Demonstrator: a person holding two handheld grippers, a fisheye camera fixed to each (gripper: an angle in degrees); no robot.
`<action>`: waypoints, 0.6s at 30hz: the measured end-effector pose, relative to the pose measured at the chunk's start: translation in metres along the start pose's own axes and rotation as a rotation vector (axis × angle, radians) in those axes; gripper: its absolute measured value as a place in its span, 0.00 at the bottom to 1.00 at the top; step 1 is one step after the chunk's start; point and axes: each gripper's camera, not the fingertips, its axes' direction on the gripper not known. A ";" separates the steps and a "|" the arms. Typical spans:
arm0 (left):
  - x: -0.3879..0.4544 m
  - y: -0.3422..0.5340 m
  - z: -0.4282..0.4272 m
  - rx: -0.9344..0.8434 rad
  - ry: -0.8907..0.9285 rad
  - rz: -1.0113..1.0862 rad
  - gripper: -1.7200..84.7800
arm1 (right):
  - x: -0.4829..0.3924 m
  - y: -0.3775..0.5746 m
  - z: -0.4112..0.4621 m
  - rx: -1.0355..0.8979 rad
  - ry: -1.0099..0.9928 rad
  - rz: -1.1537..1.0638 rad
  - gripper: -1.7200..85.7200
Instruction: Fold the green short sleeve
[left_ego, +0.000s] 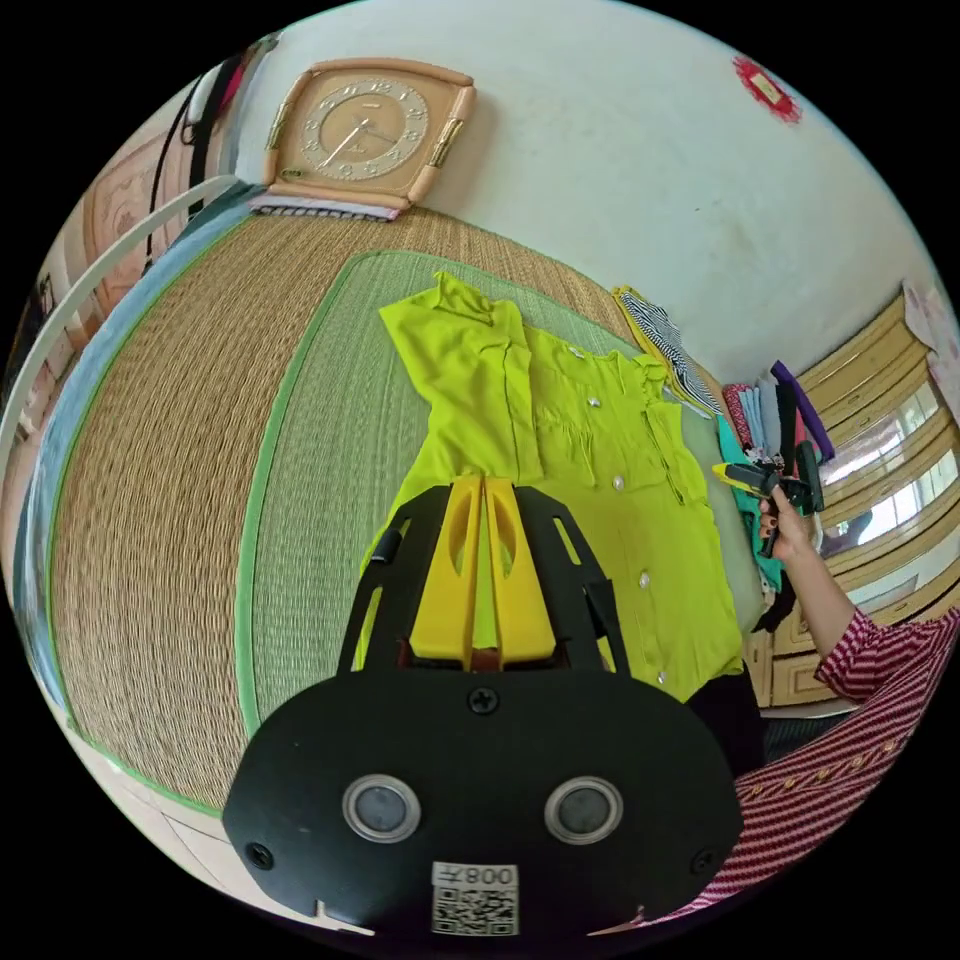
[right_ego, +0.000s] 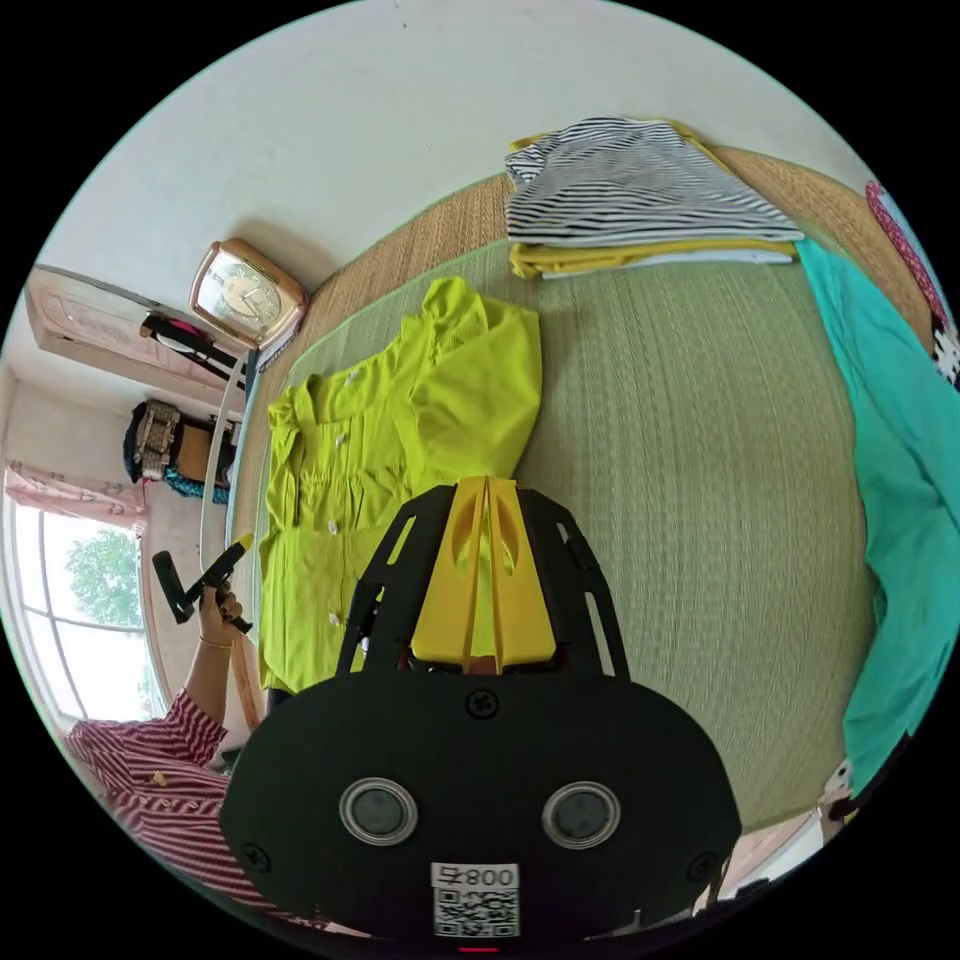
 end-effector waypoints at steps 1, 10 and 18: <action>-0.009 0.020 -0.009 -0.012 0.010 -0.036 0.03 | 0.004 0.013 -0.002 -0.008 -0.004 0.010 0.03; -0.062 0.143 -0.054 -0.054 0.053 -0.248 0.06 | 0.038 0.168 -0.011 -0.090 -0.082 0.133 0.08; -0.105 0.209 -0.063 -0.046 0.119 -0.369 0.09 | 0.059 0.237 -0.008 -0.096 -0.081 0.166 0.11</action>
